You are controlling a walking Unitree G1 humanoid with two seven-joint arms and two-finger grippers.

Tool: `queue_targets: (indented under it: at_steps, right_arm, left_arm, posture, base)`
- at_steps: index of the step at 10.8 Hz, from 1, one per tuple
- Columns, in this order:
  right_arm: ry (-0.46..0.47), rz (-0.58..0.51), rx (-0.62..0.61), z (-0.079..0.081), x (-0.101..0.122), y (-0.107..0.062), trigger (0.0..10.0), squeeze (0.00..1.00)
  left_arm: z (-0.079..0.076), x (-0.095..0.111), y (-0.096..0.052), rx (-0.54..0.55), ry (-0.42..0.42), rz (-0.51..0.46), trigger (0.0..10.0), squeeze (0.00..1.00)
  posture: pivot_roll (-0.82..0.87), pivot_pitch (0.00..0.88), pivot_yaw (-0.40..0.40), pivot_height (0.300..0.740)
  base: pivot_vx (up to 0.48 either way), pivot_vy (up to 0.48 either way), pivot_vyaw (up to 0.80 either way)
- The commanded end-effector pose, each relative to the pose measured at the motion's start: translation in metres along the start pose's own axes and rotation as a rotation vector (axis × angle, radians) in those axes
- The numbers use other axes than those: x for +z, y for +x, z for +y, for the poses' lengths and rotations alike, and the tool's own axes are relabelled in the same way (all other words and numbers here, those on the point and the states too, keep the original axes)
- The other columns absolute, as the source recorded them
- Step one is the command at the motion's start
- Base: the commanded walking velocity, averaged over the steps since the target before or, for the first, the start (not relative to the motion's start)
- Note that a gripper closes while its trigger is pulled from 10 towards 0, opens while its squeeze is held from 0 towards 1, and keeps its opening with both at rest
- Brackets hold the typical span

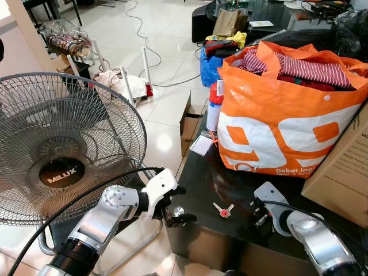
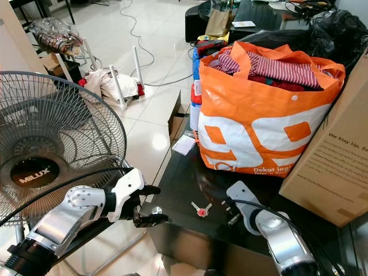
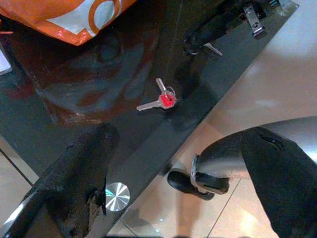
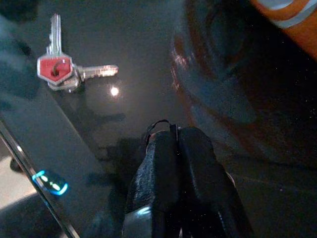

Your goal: Hang keys on a hook

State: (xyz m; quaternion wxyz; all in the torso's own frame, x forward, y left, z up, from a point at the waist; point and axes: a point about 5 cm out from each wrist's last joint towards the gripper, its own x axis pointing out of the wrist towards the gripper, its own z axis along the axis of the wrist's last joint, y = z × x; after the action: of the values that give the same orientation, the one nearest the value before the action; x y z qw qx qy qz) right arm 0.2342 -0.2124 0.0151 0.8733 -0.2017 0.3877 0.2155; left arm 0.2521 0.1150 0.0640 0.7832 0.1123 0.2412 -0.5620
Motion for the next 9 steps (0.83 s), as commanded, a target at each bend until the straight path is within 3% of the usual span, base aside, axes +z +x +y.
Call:
queue_targets:
  at_steps: [1, 2, 4, 7, 9]
  right_arm:
    - [0.030, -0.057, -0.037, -0.006, 0.009, -0.004, 0.0, 0.00]
    - [0.174, -0.234, -0.102, -0.011, 0.023, -0.016, 0.0, 0.00]
    - [0.324, -0.435, -0.160, -0.011, 0.033, -0.036, 0.0, 0.00]
    - [0.530, -0.691, -0.167, -0.006, 0.046, -0.061, 0.0, 0.00]
    - [0.600, -0.852, -0.168, -0.001, 0.061, -0.079, 0.0, 0.00]
  left_arm:
    - [0.002, 0.002, -0.001, 0.001, 0.018, 0.008, 10.0, 0.00]
    - [0.005, 0.004, -0.004, 0.054, 0.039, -0.017, 10.0, 0.00]
    - [0.016, 0.014, -0.012, 0.218, 0.068, -0.111, 10.0, 0.00]
    - [0.032, 0.039, -0.027, 0.469, 0.086, -0.282, 10.0, 0.00]
    - [0.035, 0.057, -0.041, 0.610, 0.124, -0.365, 10.0, 0.00]
  posture:
    - [-0.20, 0.000, 0.065, 0.740]
    - [-0.20, 0.000, 0.071, 0.740]
    - [-0.20, 0.000, 0.087, 0.740]
    - [-0.19, 0.000, 0.109, 0.740]
    - [-0.18, 0.000, 0.118, 0.740]
  base:
    - [0.000, 0.000, 0.00]
    - [0.000, 0.000, 0.00]
    - [0.000, 0.000, 0.00]
    - [0.000, 0.000, 0.00]
    - [0.000, 0.000, 0.00]
